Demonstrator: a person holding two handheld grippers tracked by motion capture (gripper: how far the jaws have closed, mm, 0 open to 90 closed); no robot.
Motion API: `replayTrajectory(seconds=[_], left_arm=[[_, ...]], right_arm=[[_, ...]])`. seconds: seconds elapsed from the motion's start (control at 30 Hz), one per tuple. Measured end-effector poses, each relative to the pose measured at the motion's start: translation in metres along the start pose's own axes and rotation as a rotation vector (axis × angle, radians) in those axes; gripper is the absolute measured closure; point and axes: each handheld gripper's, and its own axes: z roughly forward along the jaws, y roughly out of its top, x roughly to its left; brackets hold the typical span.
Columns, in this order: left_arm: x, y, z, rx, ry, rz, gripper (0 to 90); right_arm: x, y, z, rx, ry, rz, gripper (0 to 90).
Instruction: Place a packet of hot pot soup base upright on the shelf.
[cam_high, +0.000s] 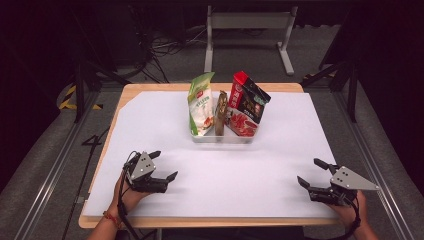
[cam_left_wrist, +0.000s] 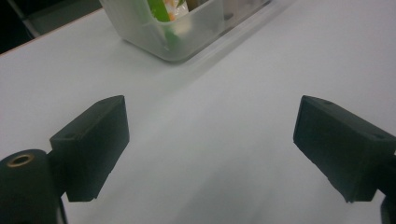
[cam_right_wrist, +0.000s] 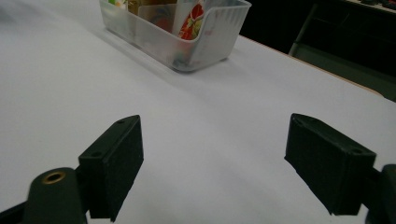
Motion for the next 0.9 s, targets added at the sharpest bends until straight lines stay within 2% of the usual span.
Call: replayTrajectory(seconds=[0.23,0.5,0.9], left_arm=[[0.0015,0.0001,0.0012,0.008,0.000,0.003,11.2],[0.0016,-0.0005,0.0002,0.011,0.009,-0.001,11.3],[0.0039,-0.0009,0.0001,0.013,0.017,-0.008,11.4]], right_arm=[[-0.0011,-0.0018,0.0027,0.020,-0.001,0.000,19.3],[-0.0036,-0.0022,0.0021,0.017,-0.027,-0.001,19.8],[-0.0048,-0.0032,0.0043,0.023,-0.025,0.000,20.0]])
